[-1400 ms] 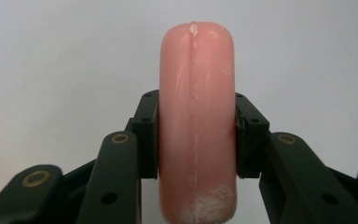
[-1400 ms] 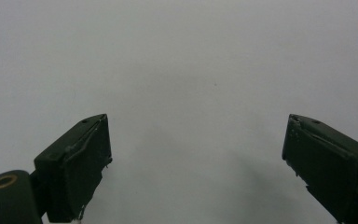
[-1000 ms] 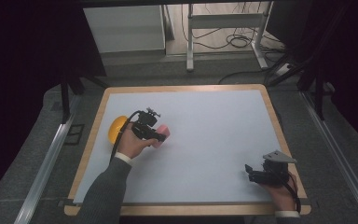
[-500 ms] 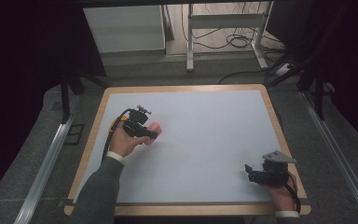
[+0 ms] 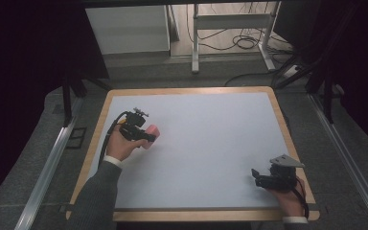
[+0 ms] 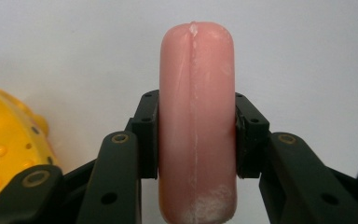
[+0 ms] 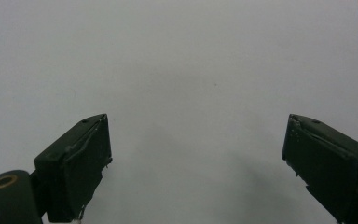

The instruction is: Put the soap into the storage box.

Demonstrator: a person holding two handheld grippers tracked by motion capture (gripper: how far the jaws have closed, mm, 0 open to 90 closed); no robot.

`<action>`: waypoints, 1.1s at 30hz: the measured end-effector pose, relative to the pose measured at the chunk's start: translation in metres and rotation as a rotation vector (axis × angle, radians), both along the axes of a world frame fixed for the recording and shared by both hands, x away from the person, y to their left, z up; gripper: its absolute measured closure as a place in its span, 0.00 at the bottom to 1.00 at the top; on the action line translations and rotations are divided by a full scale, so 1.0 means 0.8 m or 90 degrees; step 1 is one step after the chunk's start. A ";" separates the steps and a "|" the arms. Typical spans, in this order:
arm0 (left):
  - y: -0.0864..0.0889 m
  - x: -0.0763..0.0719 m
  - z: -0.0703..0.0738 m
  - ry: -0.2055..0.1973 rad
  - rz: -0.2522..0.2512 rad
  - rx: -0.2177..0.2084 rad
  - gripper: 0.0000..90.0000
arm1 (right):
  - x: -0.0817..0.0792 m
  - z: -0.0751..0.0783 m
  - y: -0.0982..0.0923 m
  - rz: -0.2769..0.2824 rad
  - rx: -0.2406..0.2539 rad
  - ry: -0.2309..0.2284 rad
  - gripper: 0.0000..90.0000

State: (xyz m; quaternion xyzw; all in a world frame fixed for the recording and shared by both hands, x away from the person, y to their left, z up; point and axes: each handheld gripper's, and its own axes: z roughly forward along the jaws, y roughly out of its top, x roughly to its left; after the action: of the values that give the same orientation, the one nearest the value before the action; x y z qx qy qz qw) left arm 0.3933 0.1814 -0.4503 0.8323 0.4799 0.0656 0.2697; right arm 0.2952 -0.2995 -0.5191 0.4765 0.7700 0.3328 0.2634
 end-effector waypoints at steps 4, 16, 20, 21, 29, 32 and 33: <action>0.009 -0.001 0.001 -0.003 0.012 -0.001 0.67 | 0.000 0.000 0.000 0.000 0.000 0.000 0.08; 0.029 -0.002 0.005 -0.010 0.035 -0.001 0.67 | 0.000 0.000 0.001 0.000 -0.001 0.000 0.08; 0.034 -0.002 0.007 -0.013 0.040 0.000 0.67 | 0.000 0.000 0.000 0.000 -0.002 0.001 0.08; 0.034 -0.002 0.007 -0.012 0.040 0.000 0.67 | 0.000 0.000 0.000 0.000 -0.001 0.001 0.08; 0.047 -0.003 0.013 -0.019 0.055 0.003 0.67 | -0.001 0.000 0.000 0.000 0.000 0.000 0.08; 0.052 -0.002 0.015 -0.021 0.063 0.003 0.67 | 0.000 -0.001 0.001 -0.001 -0.001 -0.001 0.08; 0.054 -0.002 0.016 -0.022 0.066 0.001 0.67 | 0.000 -0.001 0.001 -0.001 -0.001 -0.001 0.08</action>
State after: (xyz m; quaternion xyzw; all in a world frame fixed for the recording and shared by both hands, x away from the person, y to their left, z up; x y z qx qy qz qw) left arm 0.3917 0.2243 -0.4377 0.8052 0.5177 0.0946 0.2733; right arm 0.2951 -0.2990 -0.5197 0.4765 0.7699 0.3323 0.2643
